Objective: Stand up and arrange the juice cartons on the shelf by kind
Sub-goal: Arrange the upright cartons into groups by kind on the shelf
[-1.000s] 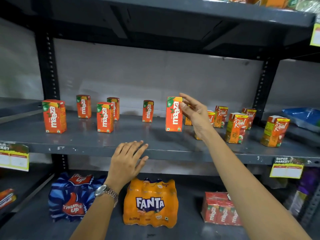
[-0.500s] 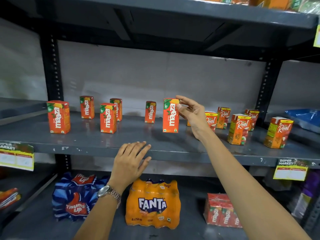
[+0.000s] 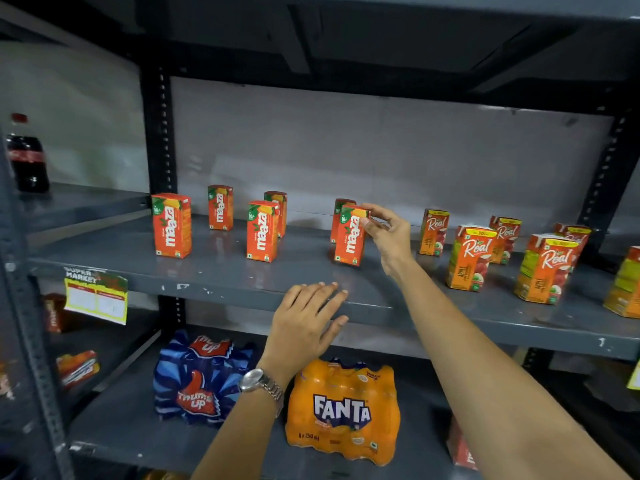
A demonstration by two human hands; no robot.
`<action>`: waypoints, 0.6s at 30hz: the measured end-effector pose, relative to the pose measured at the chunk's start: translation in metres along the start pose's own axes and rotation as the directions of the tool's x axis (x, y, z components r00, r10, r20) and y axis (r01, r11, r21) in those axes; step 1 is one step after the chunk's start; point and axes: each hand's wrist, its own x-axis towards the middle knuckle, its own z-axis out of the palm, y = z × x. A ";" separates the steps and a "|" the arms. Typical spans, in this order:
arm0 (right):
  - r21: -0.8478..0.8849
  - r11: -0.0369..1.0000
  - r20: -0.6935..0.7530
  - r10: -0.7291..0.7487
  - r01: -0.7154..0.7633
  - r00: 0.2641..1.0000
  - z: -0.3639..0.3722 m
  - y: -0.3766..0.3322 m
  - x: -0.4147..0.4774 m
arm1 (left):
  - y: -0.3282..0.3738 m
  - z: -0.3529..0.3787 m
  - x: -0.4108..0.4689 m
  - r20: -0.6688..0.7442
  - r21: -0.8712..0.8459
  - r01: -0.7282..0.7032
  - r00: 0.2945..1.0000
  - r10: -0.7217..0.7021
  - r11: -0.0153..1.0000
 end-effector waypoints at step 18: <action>-0.203 0.960 -0.081 0.181 -0.194 0.980 -0.013 0.021 -0.018 | 0.000 0.004 -0.001 -0.003 0.007 0.013 1.000 -0.013 1.000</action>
